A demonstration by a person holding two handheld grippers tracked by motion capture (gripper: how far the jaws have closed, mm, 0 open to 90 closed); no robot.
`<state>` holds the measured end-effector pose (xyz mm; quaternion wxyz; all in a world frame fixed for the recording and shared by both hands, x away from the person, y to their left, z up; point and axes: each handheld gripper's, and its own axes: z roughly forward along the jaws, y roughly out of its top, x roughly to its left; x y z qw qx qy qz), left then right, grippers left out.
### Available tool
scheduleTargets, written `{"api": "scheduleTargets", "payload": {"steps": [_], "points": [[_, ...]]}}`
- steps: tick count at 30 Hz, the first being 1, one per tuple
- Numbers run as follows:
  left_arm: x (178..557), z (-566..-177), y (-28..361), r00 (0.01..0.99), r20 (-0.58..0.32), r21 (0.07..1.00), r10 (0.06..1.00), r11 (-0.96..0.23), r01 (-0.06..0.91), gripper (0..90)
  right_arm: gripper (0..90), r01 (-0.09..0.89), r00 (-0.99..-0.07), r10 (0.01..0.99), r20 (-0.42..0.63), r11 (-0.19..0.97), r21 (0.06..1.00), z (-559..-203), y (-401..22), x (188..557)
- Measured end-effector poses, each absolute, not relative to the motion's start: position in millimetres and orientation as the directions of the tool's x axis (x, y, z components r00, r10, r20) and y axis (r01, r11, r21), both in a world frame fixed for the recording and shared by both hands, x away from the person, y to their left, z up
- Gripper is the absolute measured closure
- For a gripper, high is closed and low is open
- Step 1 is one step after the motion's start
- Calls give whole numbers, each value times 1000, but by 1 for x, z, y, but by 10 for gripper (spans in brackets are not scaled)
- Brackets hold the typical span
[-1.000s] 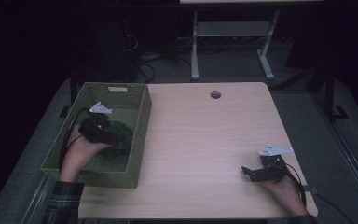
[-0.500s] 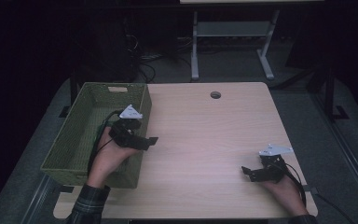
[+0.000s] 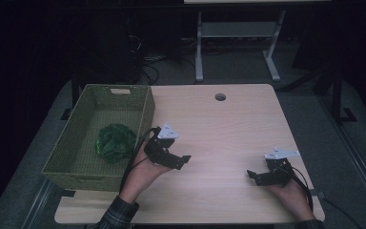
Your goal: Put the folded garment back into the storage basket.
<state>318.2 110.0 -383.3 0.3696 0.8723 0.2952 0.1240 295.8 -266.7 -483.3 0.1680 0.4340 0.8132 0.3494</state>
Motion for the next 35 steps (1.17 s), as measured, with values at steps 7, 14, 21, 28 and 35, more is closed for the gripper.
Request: {"api": "scheduleTargets", "payload": {"steps": [7, 14, 21, 28, 35], "points": [[318, -420, 100, 793, 27, 715, 609, -567, 410, 132, 60, 588, -567, 823, 29, 380, 714, -483, -267, 296], [324, -452, 101, 777, 68, 710, 626, -577, 403, 131, 60, 588, -567, 823, 30, 380, 714, -483, -267, 296], [328, -472, 102, 775, 78, 708, 627, -582, 400, 127, 60, 588, -567, 823, 30, 380, 714, -483, -267, 296], [328, -478, 105, 783, 34, 720, 621, -559, 411, 128, 60, 589, -567, 823, 31, 379, 714, -483, -267, 296], [328, -478, 105, 785, 8, 718, 620, -550, 427, 130, 60, 589, -567, 823, 31, 379, 714, -483, -267, 296]]}}
